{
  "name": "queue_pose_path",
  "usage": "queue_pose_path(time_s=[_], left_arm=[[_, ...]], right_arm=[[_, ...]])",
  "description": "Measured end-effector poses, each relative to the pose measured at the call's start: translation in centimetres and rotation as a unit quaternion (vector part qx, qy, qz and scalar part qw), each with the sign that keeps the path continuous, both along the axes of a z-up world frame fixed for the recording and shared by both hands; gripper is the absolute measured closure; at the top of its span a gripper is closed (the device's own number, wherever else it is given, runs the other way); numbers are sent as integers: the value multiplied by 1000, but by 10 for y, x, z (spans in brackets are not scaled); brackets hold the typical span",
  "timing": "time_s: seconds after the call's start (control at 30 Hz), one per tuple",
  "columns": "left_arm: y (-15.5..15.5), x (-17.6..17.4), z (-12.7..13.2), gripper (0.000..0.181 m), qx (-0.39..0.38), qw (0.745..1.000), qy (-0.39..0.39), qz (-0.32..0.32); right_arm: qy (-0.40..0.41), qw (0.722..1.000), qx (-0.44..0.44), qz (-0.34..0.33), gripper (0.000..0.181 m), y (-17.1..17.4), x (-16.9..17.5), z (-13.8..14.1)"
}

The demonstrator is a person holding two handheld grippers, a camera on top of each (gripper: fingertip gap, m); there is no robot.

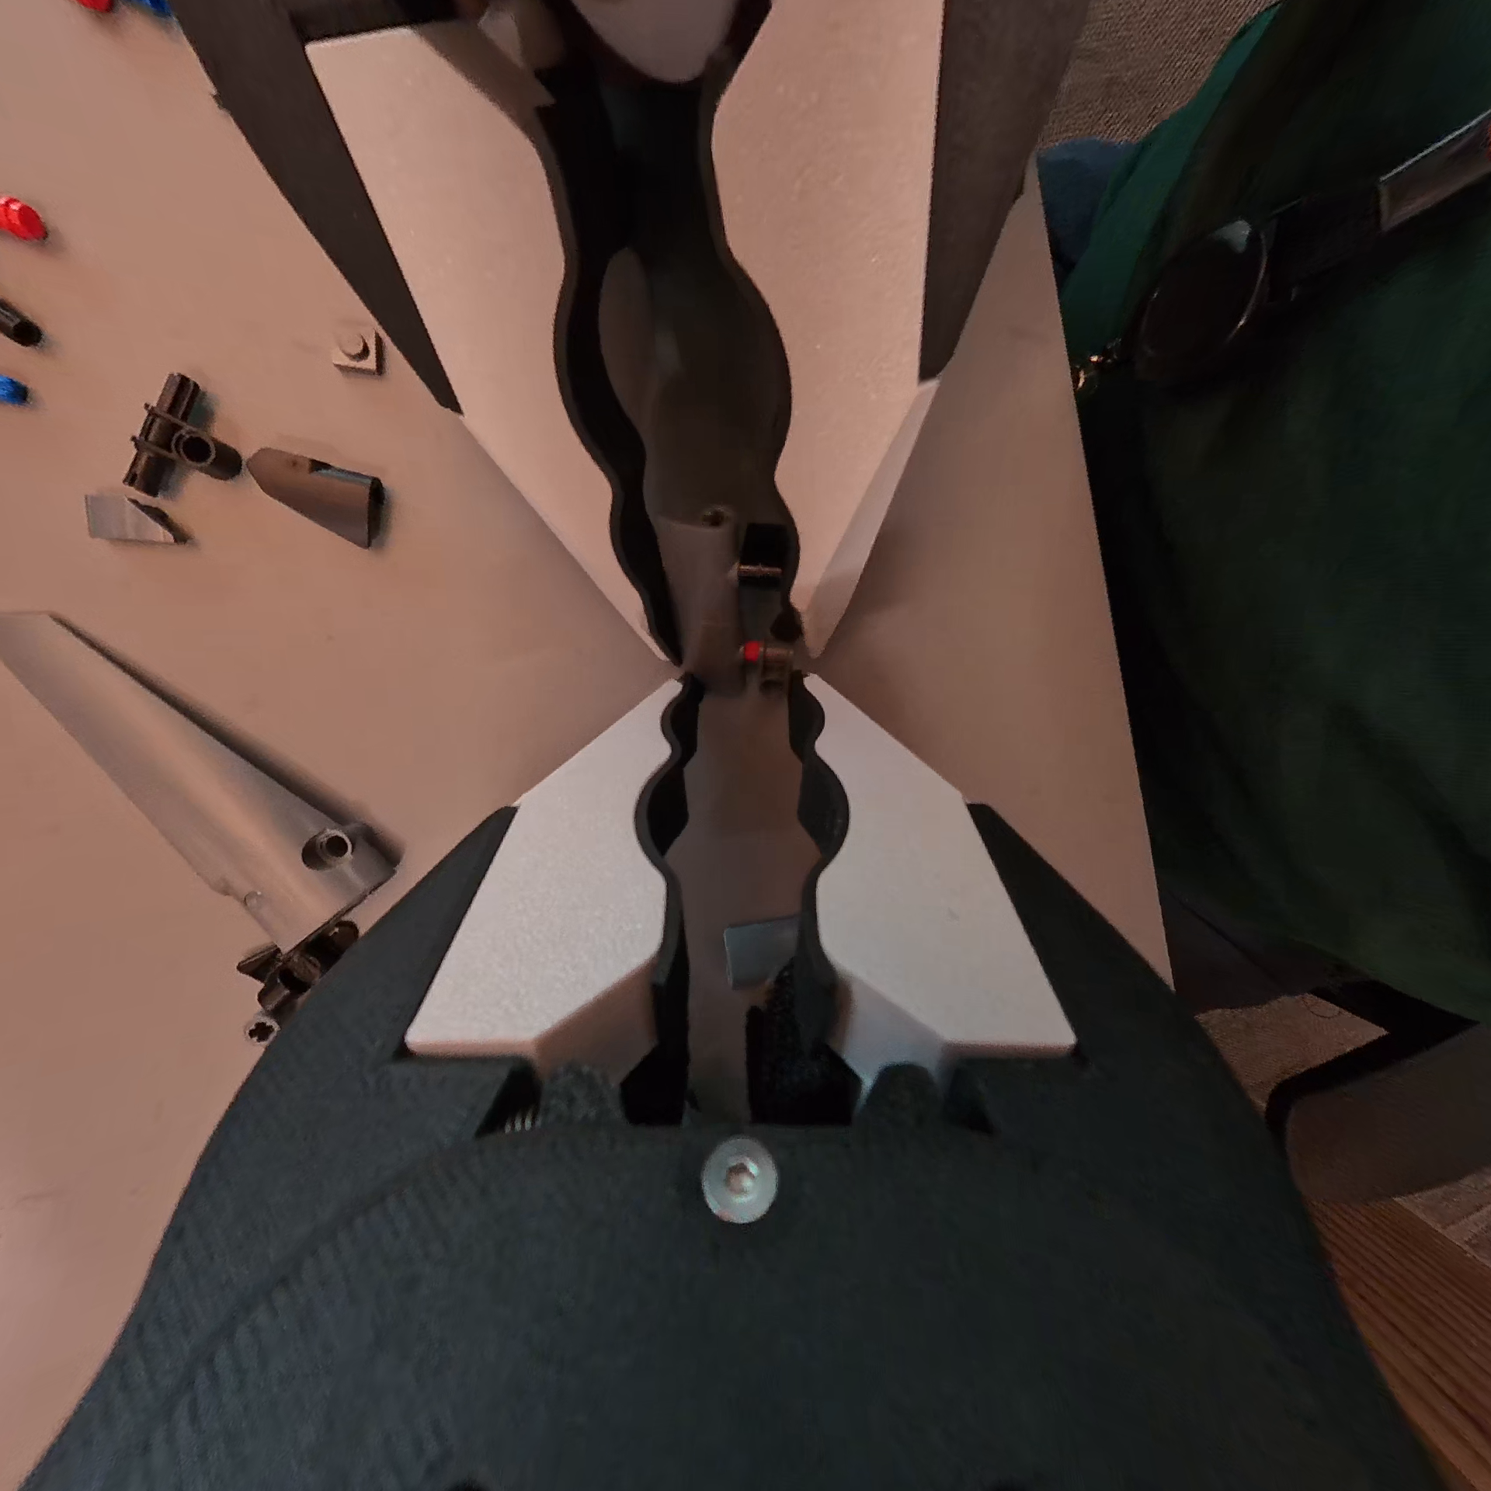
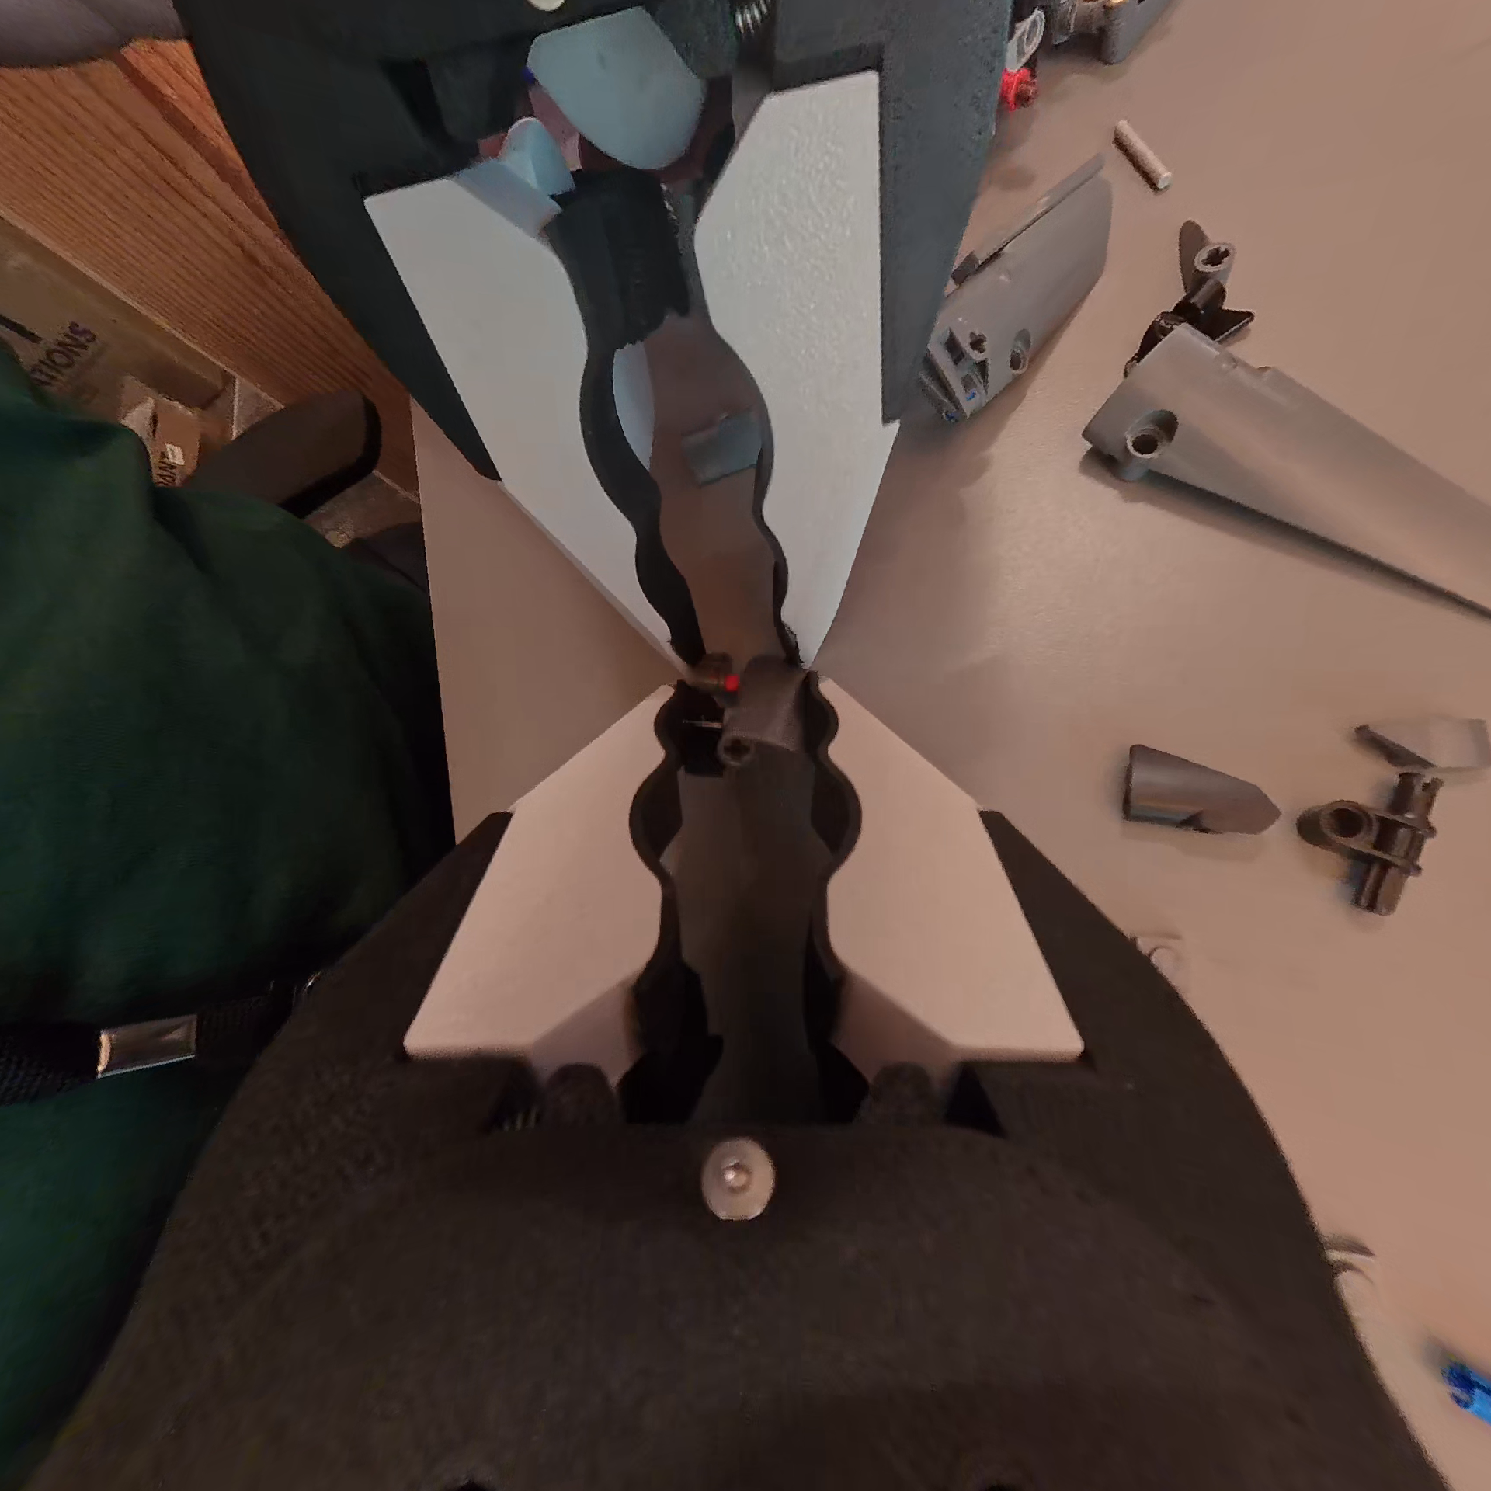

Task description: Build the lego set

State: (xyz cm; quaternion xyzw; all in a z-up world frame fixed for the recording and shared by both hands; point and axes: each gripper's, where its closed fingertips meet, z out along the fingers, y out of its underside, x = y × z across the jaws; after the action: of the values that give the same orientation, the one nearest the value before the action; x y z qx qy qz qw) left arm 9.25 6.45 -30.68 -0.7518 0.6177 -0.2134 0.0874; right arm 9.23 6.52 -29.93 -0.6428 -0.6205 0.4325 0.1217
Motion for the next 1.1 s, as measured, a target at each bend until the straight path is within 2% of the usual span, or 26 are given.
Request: queue_pose_path(time_s=[0.7,0.73,0.93,1.1], left_arm=[[0,2,-1,166,30,998,29,-42],[-9,3,-3,181,12,998,25,-59],[-9,3,-3,181,20,997,33,-60],[-6,0,0,178,36,999,13,-22]], right_arm=[[6,1000,29,-6,156,1,0,0],[4,999,38,-12,156,3,-1,-1],[5,999,49,-6,157,4,0,-2],[5,999,47,-8,156,4,0,-2]])
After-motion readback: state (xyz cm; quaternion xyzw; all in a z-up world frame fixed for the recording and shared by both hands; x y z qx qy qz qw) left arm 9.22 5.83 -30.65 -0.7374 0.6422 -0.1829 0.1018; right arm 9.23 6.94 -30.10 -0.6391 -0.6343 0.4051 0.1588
